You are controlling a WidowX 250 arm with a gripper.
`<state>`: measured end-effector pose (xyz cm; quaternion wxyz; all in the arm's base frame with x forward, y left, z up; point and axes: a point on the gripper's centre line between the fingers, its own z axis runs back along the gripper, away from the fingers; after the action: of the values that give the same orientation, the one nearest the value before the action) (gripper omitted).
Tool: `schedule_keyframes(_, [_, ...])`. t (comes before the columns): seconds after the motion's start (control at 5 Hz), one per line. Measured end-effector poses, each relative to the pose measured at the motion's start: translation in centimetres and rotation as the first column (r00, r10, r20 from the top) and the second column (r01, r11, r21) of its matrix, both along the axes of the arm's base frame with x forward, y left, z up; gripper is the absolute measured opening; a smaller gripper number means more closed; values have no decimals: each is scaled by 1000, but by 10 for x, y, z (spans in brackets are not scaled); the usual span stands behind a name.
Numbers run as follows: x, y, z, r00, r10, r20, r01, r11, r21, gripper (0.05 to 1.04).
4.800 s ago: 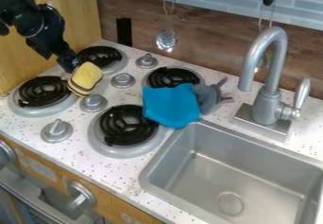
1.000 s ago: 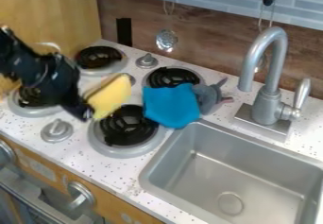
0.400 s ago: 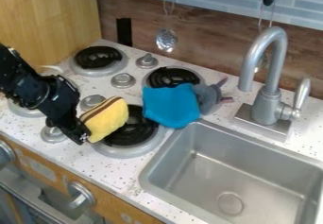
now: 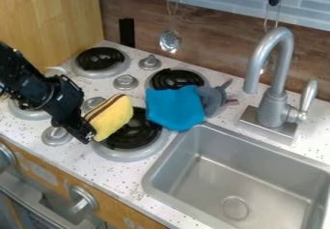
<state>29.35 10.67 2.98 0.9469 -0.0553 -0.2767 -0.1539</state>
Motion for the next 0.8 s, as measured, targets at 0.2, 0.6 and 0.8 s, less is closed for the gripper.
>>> schedule_keyframes(0.2, [6, -8, 2, 1000, -21, 10, 21, 1000, -22, 322])
schedule_keyframes(0.6, [7, -14, 2, 999, -51, 5, 51, 998, -34, 689])
schedule_keyframes(0.8, [5, -15, 4, 998, -63, 11, 63, 998, -30, 961])
